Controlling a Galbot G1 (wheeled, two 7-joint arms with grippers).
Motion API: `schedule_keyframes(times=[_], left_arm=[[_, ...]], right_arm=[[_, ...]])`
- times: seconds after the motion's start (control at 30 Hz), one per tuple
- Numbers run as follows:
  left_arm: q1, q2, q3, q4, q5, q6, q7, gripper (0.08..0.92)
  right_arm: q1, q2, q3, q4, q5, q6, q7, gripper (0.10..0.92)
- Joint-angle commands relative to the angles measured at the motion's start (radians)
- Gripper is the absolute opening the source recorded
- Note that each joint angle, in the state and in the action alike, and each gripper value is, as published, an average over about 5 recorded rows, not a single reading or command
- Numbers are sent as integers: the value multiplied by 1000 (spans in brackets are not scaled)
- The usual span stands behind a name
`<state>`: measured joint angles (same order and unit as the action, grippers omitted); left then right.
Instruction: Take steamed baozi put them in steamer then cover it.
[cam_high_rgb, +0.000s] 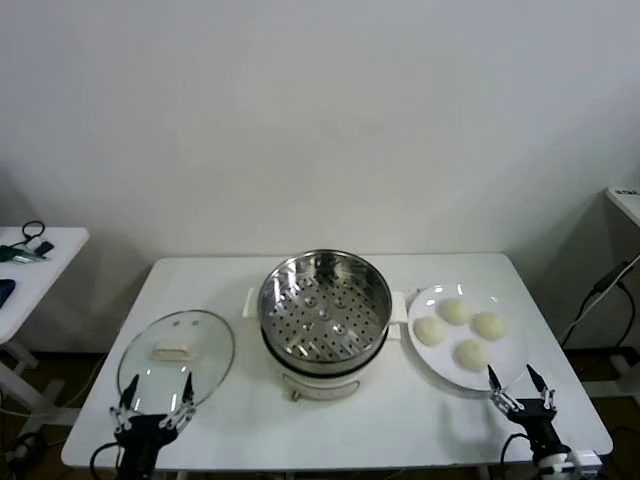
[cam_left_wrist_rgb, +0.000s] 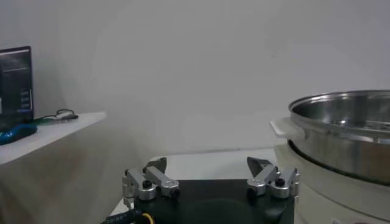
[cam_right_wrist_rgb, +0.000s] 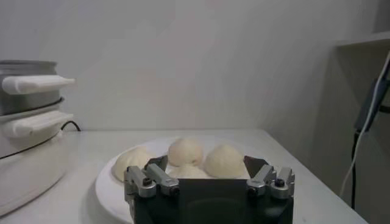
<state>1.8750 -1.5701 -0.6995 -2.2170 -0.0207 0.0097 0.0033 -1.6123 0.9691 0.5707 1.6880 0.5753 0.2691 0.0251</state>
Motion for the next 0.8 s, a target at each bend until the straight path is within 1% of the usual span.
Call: schedule_keyframes(times=[0.03, 0.13, 0.27, 0.4, 0.5, 0.57, 0.63, 0.73, 0.8], left_arm=[[1, 1, 1, -4, -5, -1, 0, 823], [2, 2, 2, -7, -10, -2, 0, 823], [3, 4, 1, -9, -15, -5, 0, 823], [8, 11, 4, -9, -16, -7, 0, 823], [9, 19, 7, -9, -18, -11, -1, 823], [4, 18, 6, -9, -21, -11, -1, 823], [-1, 16, 3, -8, -24, -10, 0, 823], [-5, 16, 2, -5, -26, -10, 0, 823], [-7, 16, 3, -1, -24, -11, 1, 823]], right_arm=[[228, -110, 24, 54, 2, -276, -17, 823], [367, -174, -14, 20, -8, -355, -36, 823], [574, -279, -133, -59, -61, -465, -139, 823], [794, -390, -317, -163, -169, -523, -334, 823], [987, -482, -528, -243, -256, -524, -540, 823], [1164, -535, -734, -297, -308, -508, -686, 823], [1380, -560, -961, -363, -365, -451, -827, 823], [1692, -538, -1275, -479, -439, -315, -1018, 823], [1855, -502, -1443, -554, -468, -230, -1113, 823]])
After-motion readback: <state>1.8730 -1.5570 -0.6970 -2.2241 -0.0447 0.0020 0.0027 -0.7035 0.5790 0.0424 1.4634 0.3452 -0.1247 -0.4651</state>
